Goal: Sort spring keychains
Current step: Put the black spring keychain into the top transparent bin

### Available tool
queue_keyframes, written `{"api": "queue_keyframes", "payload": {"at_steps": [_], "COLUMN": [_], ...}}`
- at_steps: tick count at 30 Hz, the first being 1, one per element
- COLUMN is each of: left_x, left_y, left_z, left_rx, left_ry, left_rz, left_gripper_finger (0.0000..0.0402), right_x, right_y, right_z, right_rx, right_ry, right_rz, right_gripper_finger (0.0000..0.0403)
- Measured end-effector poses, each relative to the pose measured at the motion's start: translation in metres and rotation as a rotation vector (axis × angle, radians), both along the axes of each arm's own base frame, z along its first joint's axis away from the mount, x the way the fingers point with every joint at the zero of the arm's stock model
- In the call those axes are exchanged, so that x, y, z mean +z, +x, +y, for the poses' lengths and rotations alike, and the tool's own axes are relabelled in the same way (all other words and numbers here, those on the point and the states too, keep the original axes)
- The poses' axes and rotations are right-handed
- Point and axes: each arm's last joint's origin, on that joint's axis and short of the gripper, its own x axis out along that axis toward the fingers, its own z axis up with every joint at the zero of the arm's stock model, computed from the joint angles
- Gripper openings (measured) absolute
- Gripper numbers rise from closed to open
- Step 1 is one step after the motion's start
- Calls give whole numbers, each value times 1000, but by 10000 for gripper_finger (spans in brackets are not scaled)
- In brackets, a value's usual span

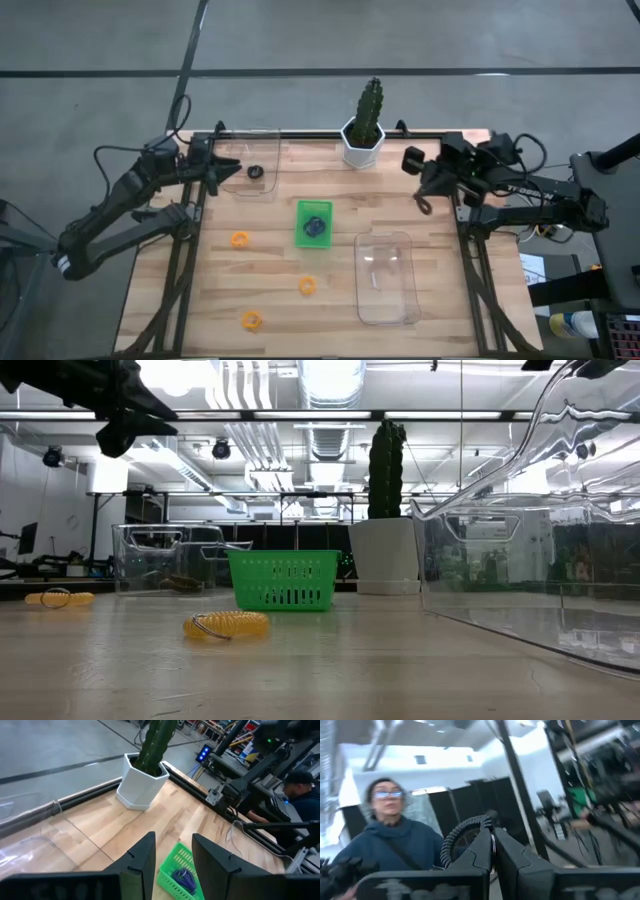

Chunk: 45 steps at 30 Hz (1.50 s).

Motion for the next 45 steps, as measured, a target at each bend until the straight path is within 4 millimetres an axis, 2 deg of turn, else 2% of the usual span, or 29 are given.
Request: {"api": "queue_keyframes", "payload": {"at_steps": [8, 16, 25, 30, 37, 45], "left_x": [-3, -2, 17, 18, 17, 20], "left_y": [5, 10, 38, 61, 88, 105], "left_z": [4, 7, 3, -4, -11, -7], "left_rx": [-4, -19, -202, -311, -402, -333], "left_ry": [-24, -27, 19, 33, 53, 30], "left_rz": [24, 4, -208, -249, -304, -410], "left_gripper_finger": [119, 119, 119, 119, 119, 119], "right_x": [3, -4, -47, -68, -77, -75], "right_y": [0, 13, 63, 90, 122, 150], "right_z": [9, 3, -18, -30, -44, -54], "right_rx": [29, -31, -237, -345, -478, -636], "right_ry": [-48, -6, 61, 71, 25, -131], "right_rz": [-85, -63, 110, 174, 175, 278], "right_gripper_finger": [8, 8, 8, 8, 8, 8]}}
